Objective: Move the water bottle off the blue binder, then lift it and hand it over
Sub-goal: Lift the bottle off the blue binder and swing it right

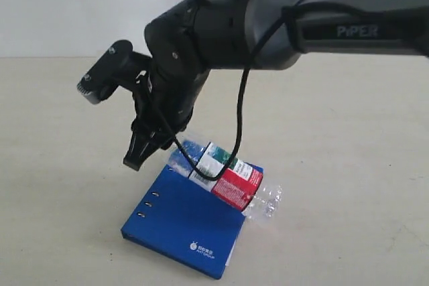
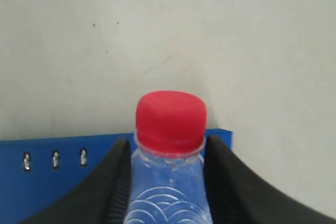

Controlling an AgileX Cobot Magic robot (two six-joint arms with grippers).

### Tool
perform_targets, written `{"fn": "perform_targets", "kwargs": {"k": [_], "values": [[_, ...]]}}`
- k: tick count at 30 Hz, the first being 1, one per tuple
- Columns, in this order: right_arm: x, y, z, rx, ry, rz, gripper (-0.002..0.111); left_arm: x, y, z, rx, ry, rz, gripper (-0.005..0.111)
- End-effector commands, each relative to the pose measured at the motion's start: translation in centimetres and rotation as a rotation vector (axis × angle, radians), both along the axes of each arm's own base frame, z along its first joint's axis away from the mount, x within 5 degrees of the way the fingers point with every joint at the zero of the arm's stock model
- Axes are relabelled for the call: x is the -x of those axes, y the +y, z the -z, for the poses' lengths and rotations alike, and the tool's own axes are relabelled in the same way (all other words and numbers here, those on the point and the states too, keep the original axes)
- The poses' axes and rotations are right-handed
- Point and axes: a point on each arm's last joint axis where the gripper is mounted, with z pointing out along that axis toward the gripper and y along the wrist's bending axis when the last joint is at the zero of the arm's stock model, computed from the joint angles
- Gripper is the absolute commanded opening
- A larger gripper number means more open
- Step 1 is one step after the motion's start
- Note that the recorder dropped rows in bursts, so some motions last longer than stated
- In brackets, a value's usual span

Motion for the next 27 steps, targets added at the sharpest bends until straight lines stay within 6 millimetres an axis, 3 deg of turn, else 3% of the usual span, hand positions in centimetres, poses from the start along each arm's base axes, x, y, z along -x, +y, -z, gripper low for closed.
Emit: {"fn": "perform_targets", "kwargs": {"k": [1,7,14,22,27], "values": [[0.0,-1.5,-5.0,-0.017,-0.153,0.023,0.0,0.0,0.0,0.1,-0.004,-0.004,-0.001,0.004],[-0.8,-4.5,-9.3,-0.051,-0.278,0.131,0.0,0.0,0.0,0.1,-0.004,-0.004,-0.001,0.004],[-4.7,-11.4,-12.4,-0.144,-0.339,0.371,0.0,0.0,0.0,0.1,-0.004,-0.004,-0.001,0.004],[-9.1,-19.9,-11.6,-0.197,-0.335,0.613,0.0,0.0,0.0,0.1,-0.004,-0.004,-0.001,0.004],[-10.2,-23.3,-9.6,-0.33,-0.269,0.672,0.0,0.0,0.0,0.1,-0.004,-0.004,-0.001,0.004]]}}
